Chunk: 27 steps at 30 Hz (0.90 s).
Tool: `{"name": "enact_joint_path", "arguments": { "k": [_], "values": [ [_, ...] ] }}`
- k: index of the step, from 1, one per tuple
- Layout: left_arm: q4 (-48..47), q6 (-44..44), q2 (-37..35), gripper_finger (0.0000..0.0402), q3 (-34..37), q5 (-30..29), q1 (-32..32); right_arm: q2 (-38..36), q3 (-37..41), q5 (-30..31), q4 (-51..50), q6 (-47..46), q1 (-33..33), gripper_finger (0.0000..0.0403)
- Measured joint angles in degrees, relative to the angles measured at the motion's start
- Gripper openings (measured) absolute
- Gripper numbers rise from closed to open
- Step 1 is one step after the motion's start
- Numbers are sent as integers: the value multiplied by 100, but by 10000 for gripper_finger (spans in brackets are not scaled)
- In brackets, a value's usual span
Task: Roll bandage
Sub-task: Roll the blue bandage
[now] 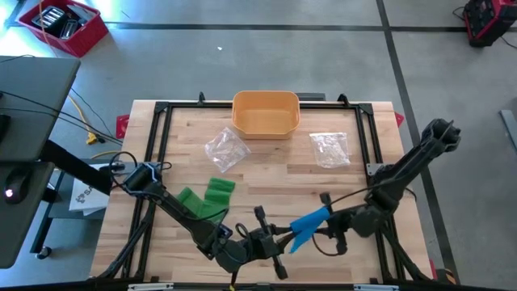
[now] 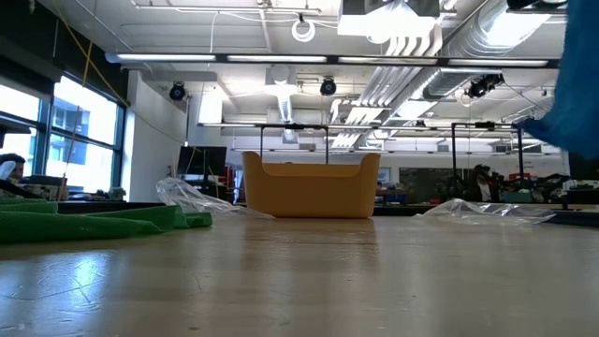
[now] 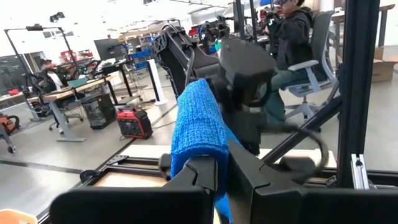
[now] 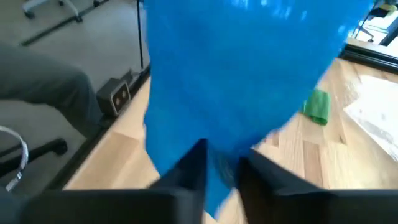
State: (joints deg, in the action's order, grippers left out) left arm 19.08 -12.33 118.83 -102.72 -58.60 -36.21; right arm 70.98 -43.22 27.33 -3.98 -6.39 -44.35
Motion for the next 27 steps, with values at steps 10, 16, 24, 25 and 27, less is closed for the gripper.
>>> {"name": "enact_joint_path", "arguments": {
  "k": [10, 16, 24, 25, 27],
  "values": [
    [35, 137, 0, 76, 0, 4, -94, 183, 0, 860, -447, -423, -211, 2],
    [150, 154, 0, 132, 0, 145, -151, 183, 0, 1663, -1338, -1165, -436, 1],
    [462, 221, 0, 169, 2, 1045, -228, 183, 0, 2797, -1910, -1626, -600, 0],
    [476, 258, 0, 170, 2, 1160, -235, 183, 0, 2952, -1898, -1567, -600, 0],
    [471, 346, 2, 171, 2, 1407, -244, 183, 0, 3323, -1853, -1406, -596, 0]
  ]
}}
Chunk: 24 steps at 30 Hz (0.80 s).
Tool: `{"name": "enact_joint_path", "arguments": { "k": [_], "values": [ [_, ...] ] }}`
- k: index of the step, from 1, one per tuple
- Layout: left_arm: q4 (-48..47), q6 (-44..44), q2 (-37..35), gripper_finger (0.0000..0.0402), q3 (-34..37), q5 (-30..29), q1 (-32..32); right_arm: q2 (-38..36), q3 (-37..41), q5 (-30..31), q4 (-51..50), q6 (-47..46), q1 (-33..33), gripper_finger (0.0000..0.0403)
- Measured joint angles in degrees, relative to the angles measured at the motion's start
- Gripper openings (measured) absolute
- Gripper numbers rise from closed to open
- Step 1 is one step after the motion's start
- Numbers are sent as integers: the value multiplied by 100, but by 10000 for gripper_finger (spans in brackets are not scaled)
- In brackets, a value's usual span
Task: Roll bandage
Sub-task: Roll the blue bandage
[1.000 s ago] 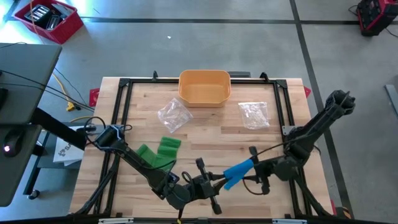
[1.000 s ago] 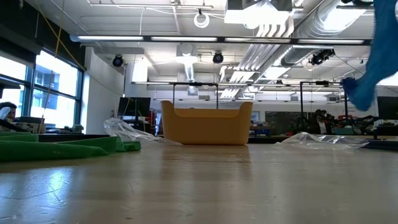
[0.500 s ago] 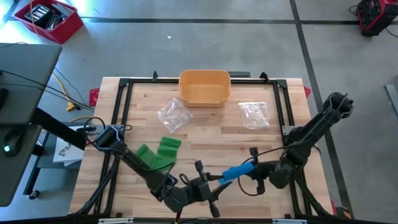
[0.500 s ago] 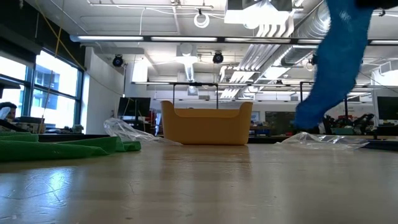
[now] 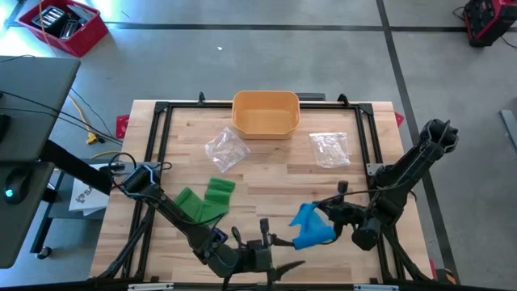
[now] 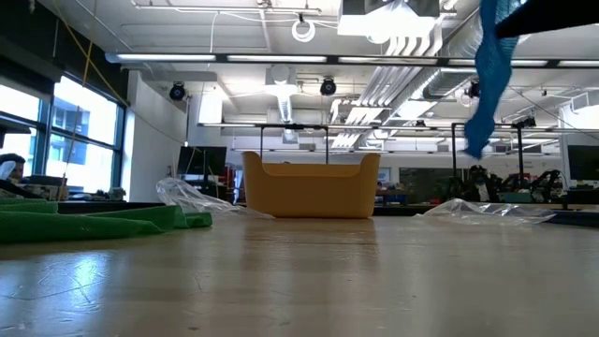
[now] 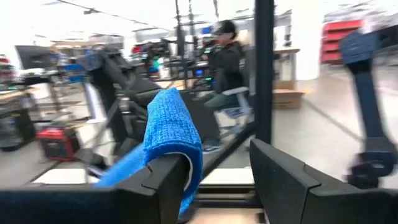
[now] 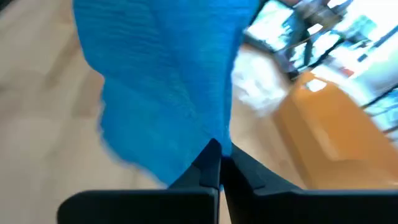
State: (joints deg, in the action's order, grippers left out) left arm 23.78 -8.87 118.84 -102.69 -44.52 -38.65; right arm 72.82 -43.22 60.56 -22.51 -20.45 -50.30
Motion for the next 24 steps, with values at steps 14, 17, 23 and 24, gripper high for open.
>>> {"name": "enact_joint_path", "arguments": {
  "k": [14, 17, 23, 24],
  "values": [
    [1218, 492, 60, 159, 866, 333, -16, -294, 0, 1271, 2583, 3268, -294, 0],
    [1724, 299, 68, 158, 1074, 443, -20, -317, 0, 1271, 3586, 4384, -456, 0],
    [1897, 305, 68, 158, 1198, 859, -18, -317, 0, 1162, 5037, 5760, -589, 0],
    [1881, 342, 68, 158, 1196, 884, -16, -317, 0, 1130, 5192, 5883, -599, 0]
  ]
}}
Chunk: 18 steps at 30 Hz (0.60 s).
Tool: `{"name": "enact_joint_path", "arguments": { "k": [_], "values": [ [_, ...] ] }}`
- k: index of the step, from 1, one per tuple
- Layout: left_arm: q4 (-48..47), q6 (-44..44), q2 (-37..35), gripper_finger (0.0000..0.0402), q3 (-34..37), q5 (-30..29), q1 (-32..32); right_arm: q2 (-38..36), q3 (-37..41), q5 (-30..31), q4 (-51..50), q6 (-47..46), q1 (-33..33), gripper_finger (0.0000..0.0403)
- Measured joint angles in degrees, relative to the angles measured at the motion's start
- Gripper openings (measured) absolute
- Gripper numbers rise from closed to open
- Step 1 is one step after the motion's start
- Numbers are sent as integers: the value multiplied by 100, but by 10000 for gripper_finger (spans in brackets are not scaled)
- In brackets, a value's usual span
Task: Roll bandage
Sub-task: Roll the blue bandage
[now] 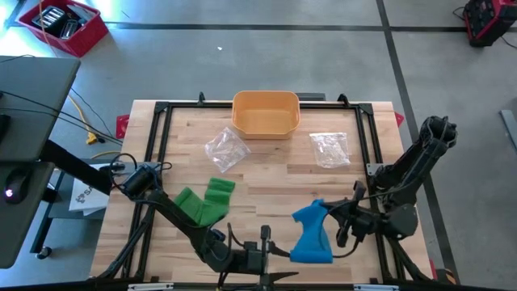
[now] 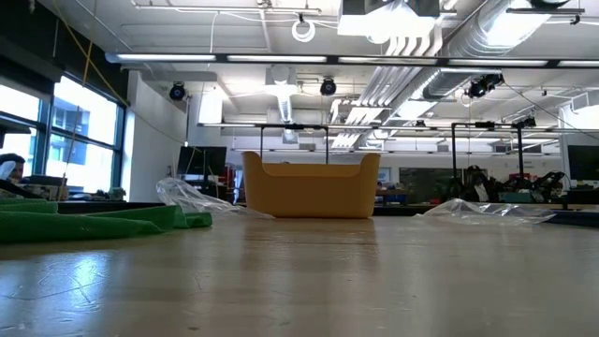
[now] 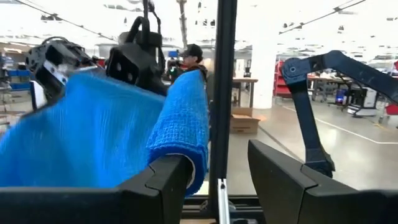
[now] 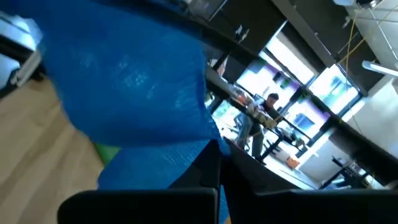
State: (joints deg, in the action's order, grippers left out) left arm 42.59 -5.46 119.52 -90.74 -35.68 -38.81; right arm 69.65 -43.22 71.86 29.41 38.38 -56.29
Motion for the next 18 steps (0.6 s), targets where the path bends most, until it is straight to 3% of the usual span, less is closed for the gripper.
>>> {"name": "enact_joint_path", "arguments": {
  "k": [10, 14, 18],
  "values": [
    [-88, 29, 0, 158, 0, 53, -2, 0, 0, -357, 1627, 959, 0, 0],
    [-82, 34, 0, 158, 0, 18, 0, 0, 0, -352, 1768, 1202, 2, 0],
    [-343, 363, 0, 158, 0, -389, 37, 0, 0, -571, 1857, 1350, 3, 0]
  ]
}}
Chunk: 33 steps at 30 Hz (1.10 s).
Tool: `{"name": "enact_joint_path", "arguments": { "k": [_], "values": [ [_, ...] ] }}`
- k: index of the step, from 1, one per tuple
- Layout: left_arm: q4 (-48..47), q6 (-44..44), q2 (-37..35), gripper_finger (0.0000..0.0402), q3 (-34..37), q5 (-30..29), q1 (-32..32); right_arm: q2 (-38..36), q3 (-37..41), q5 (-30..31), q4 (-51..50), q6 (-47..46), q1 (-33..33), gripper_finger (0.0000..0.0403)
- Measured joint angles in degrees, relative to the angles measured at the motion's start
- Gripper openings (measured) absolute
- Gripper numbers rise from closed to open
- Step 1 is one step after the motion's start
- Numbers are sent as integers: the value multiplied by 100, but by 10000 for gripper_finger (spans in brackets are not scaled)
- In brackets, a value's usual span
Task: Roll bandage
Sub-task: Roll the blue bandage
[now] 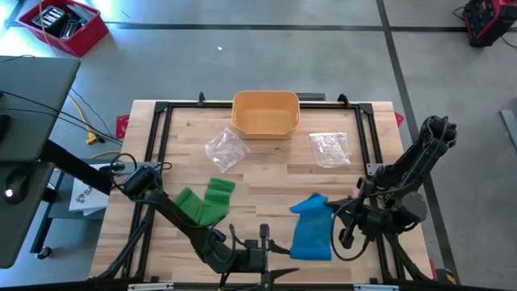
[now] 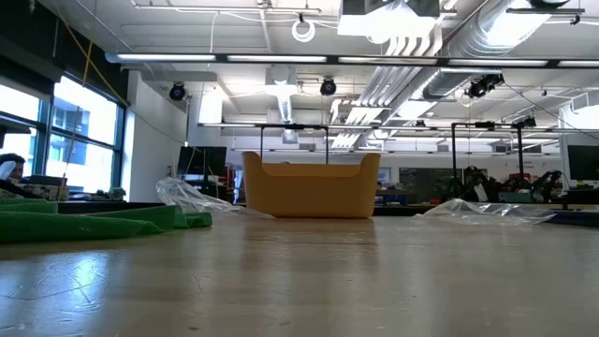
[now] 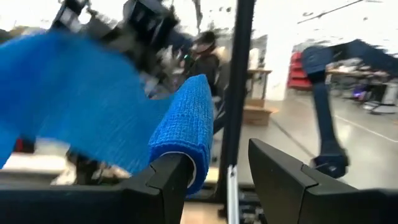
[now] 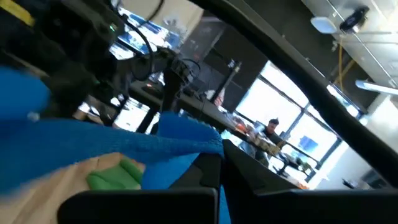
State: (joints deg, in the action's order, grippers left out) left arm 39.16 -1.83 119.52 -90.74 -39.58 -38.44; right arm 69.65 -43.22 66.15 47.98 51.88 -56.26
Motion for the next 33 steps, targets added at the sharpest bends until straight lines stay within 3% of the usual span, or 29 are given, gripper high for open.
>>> {"name": "enact_joint_path", "arguments": {
  "k": [5, 12, 25, 33],
  "values": [
    [-472, 754, 51, 158, 0, -64, 196, 0, -142, -621, 0, 95, 11, 0],
    [156, 930, 518, 158, 0, 354, 427, 0, -404, -968, -286, 79, 120, 0],
    [250, 1715, 737, 158, -4, -13, 625, 4, -407, -2006, -666, -566, -204, 0],
    [305, 1721, 739, 158, -7, 601, 737, 4, -409, -1541, -1884, -1338, -160, 0]
  ]
}}
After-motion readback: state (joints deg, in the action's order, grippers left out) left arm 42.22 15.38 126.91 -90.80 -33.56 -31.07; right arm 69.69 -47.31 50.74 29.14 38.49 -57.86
